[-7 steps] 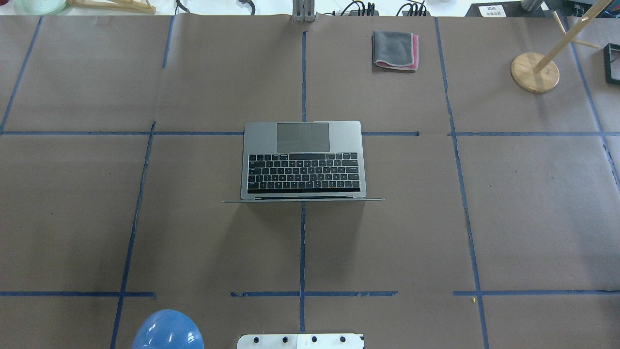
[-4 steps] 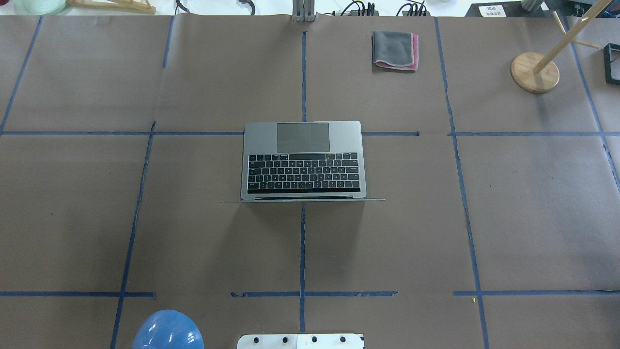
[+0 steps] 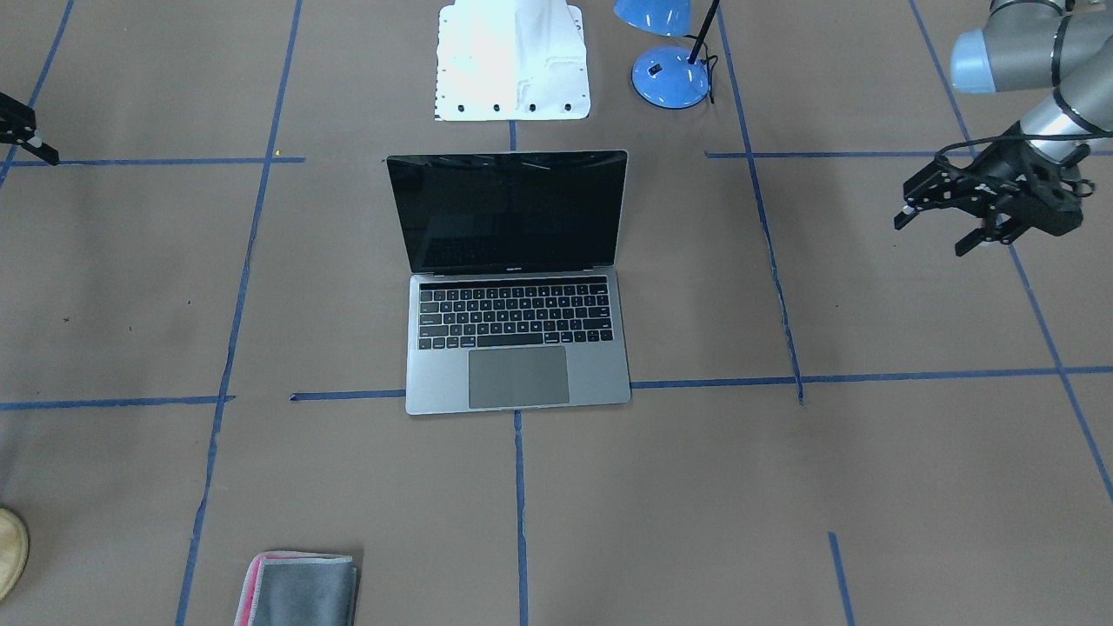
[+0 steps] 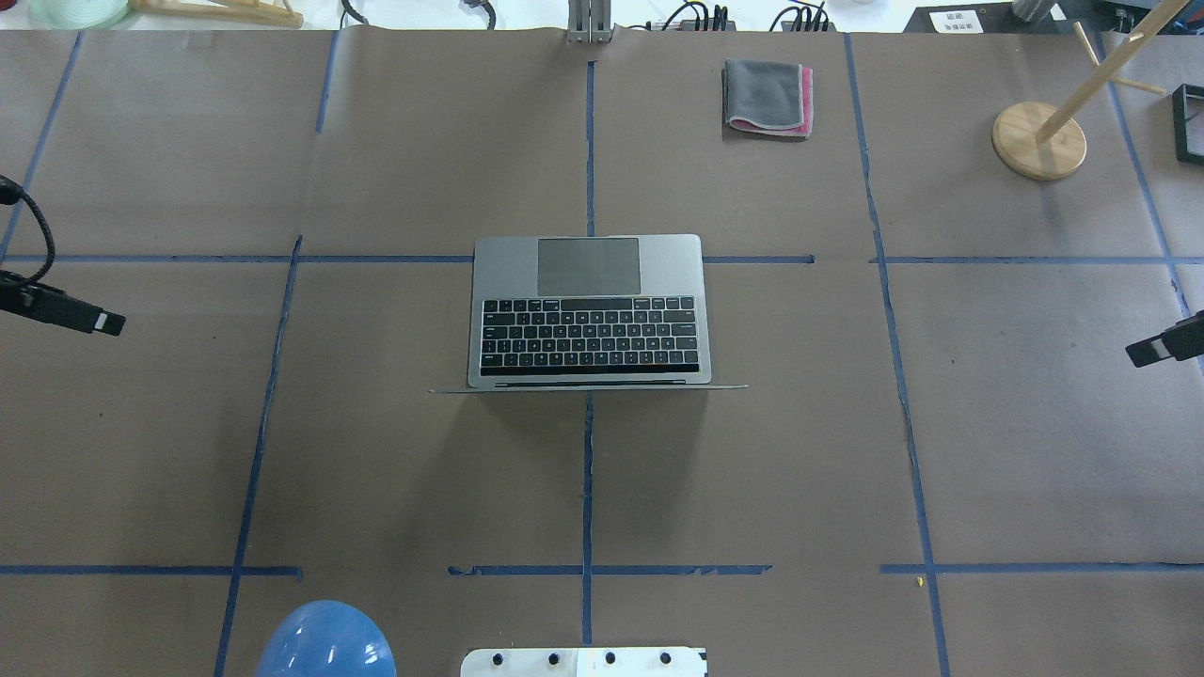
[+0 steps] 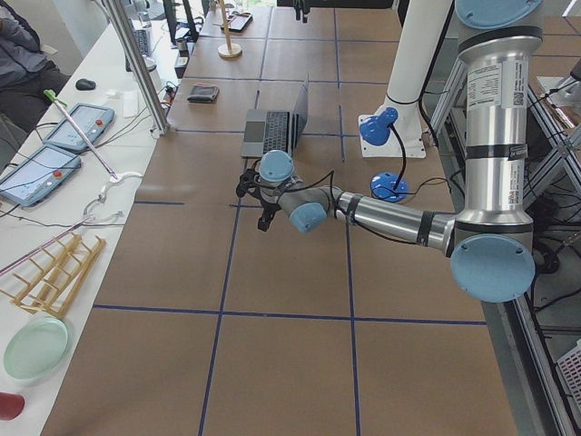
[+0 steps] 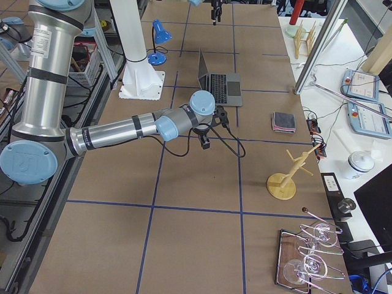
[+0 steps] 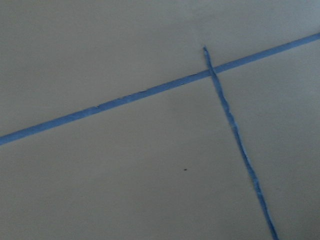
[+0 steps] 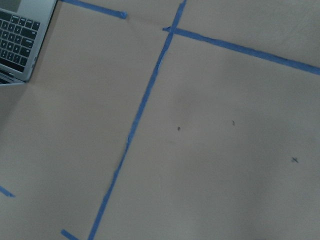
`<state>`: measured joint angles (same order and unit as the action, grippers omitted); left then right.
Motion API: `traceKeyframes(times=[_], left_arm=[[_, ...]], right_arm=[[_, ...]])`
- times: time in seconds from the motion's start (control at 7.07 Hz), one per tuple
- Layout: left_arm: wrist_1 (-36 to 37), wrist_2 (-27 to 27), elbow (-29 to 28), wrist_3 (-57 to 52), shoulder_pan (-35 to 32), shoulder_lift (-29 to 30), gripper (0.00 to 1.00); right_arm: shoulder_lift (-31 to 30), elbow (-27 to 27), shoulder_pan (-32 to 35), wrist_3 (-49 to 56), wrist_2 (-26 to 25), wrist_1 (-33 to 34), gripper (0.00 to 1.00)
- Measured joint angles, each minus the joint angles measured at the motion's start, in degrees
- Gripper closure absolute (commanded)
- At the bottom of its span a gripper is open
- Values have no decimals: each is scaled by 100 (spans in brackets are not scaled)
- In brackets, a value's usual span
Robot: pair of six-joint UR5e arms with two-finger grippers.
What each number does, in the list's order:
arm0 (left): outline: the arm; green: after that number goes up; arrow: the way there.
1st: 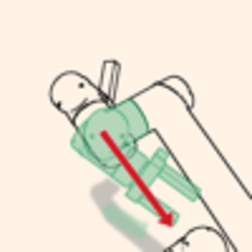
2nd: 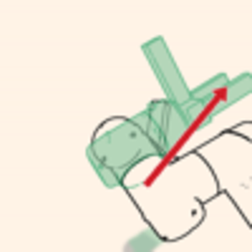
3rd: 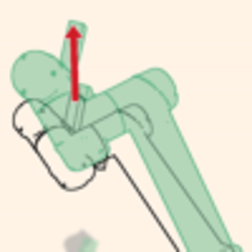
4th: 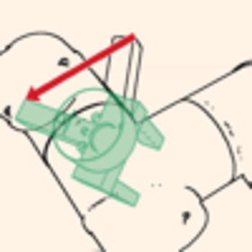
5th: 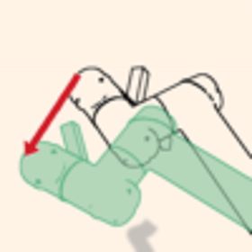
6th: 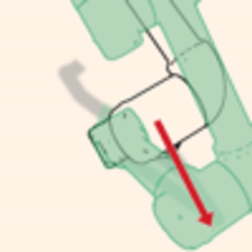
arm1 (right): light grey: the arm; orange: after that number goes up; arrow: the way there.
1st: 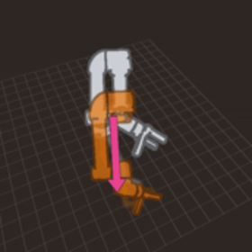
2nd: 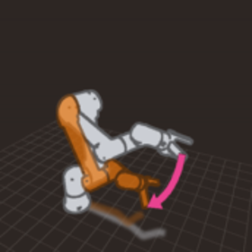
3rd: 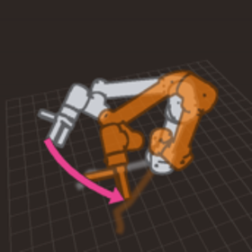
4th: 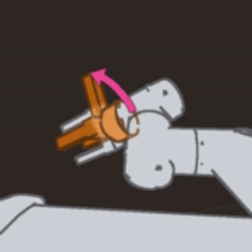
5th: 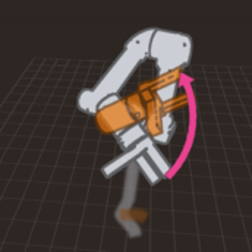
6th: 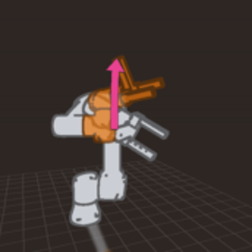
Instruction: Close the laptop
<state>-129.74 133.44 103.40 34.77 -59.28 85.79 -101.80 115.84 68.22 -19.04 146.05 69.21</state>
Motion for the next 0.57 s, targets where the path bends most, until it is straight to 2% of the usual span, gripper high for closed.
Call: traceKeyframes(times=[0.14, 0.28, 0.42, 0.57], left_arm=[[-369, -7, 21, 497, 226, 4, 0], [-704, -17, 52, 942, 419, 10, 0], [-1035, -88, 125, 1421, 622, 12, 0], [-1285, -288, 289, 1942, 893, 11, 0]], right_arm=[[1, 0, -498, -1244, -211, -1018, 1], [0, 1, -1168, -2638, -753, -2133, 1], [-3, 13, -1867, -3738, -1454, -2962, 2], [-8, 75, -2529, -4496, -2184, -3441, 4]])
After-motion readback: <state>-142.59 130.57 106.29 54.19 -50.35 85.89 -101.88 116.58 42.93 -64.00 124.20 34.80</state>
